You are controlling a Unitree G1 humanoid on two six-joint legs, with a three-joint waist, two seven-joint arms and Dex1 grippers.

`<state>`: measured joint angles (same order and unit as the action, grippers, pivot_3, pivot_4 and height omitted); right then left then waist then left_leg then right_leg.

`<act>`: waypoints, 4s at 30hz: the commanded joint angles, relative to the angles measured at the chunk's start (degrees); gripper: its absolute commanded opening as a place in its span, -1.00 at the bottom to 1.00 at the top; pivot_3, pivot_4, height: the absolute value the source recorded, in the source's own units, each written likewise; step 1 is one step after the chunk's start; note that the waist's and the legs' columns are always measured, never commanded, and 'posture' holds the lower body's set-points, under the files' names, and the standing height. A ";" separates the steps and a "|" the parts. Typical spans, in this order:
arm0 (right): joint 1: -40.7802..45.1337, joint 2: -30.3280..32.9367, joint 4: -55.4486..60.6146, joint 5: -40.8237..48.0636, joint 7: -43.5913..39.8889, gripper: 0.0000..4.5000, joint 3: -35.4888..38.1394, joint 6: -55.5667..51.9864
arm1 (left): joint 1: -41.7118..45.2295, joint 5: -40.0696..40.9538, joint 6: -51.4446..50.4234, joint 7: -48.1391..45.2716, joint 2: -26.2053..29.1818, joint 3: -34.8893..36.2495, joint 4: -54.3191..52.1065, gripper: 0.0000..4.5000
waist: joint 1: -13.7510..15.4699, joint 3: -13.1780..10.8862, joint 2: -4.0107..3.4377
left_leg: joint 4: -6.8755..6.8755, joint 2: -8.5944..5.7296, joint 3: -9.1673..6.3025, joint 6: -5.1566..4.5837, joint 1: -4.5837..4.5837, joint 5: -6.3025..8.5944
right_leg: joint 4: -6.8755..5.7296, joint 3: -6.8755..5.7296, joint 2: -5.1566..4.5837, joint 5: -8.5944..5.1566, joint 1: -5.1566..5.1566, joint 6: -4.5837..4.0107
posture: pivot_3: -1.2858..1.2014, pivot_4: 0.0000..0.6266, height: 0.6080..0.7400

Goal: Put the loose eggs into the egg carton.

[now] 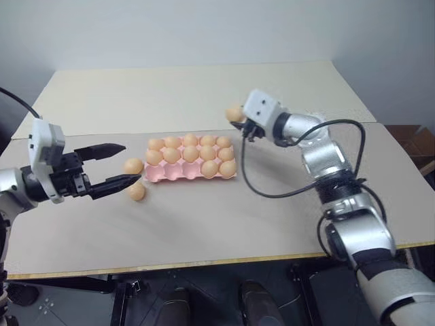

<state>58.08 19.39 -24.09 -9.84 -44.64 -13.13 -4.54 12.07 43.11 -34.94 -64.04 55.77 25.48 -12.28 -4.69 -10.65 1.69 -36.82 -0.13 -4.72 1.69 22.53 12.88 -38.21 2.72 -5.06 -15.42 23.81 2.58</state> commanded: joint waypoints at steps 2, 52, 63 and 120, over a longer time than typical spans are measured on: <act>-2.57 -3.58 6.59 -0.35 0.13 -0.28 -3.39 -4.82 | -0.60 0.11 0.31 -0.99 1.46 2.35 1.03 1.00 | 0.40 0.01 0.02 | -0.06 -0.04 0.00 0.04 0.18 -0.02 | -0.10 0.00 -0.03 0.01 0.23 -0.01 | 0.03 -0.52 1.00; -38.25 32.97 45.18 33.09 -18.21 0.99 28.16 -26.27 | -23.69 -5.77 5.20 12.69 -11.85 6.61 -14.31 1.00 | 1.65 0.03 0.04 | -0.09 0.00 0.12 0.03 0.27 -0.02 | 0.03 0.03 -0.06 0.05 0.21 -0.06 | 0.03 -0.52 1.00; -39.38 32.68 48.21 33.60 -12.65 0.99 27.19 -25.06 | -9.41 -4.88 -7.09 29.74 -17.31 -0.45 -6.68 1.00 | 2.94 0.09 0.11 | -0.21 -0.06 0.09 0.03 0.30 -0.02 | 0.10 -0.03 -0.08 0.08 0.11 0.00 | 0.03 -0.52 1.00; -47.78 29.95 57.85 34.93 2.12 1.00 32.17 -26.70 | 18.66 -21.51 4.64 24.59 -24.74 -23.88 11.06 0.99 | 3.37 0.18 0.20 | -0.40 -0.12 0.09 0.01 0.43 -0.01 | 0.09 -0.03 -0.10 0.12 0.15 0.06 | 0.03 -0.52 1.00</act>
<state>10.20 49.21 31.60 23.88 -43.33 16.44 -30.82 29.49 21.33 -32.30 -39.04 30.42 -0.51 0.34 -1.32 -10.47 1.89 -37.24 -0.24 -4.64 1.71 22.95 12.86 -38.12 2.69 -5.15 -15.29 23.95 2.63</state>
